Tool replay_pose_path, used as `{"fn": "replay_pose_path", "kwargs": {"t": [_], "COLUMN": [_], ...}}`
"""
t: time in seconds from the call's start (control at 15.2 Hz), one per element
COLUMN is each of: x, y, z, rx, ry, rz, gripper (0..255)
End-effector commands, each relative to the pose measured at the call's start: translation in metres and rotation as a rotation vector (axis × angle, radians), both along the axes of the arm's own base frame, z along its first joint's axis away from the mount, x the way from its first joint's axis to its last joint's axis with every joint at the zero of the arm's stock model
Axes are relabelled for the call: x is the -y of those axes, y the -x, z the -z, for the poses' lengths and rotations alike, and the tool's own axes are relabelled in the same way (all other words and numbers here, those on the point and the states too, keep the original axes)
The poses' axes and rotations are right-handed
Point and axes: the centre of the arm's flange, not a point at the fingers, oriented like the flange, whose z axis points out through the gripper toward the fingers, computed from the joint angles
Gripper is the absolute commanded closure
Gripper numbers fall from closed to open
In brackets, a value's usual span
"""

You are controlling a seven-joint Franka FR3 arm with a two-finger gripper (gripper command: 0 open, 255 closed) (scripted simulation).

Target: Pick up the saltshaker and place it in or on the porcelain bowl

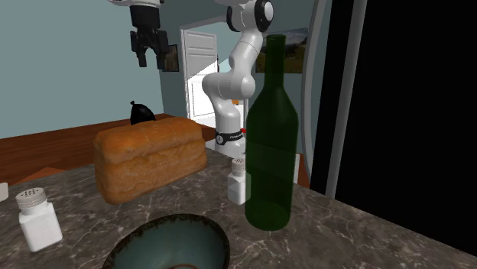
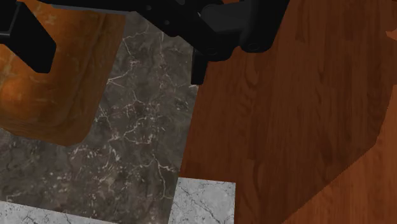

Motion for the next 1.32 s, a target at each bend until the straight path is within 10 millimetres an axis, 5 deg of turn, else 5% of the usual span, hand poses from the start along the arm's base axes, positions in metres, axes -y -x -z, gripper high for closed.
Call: {"fn": "replay_pose_path", "kwargs": {"t": [0.0, 1.25], "x": [0.000, -0.226], "y": [0.000, -0.044], "z": [0.000, 0.094], "rx": [0.000, 0.041], "ry": [0.000, 0.005], "rz": [0.000, -0.368], "gripper": [0, 0]}}
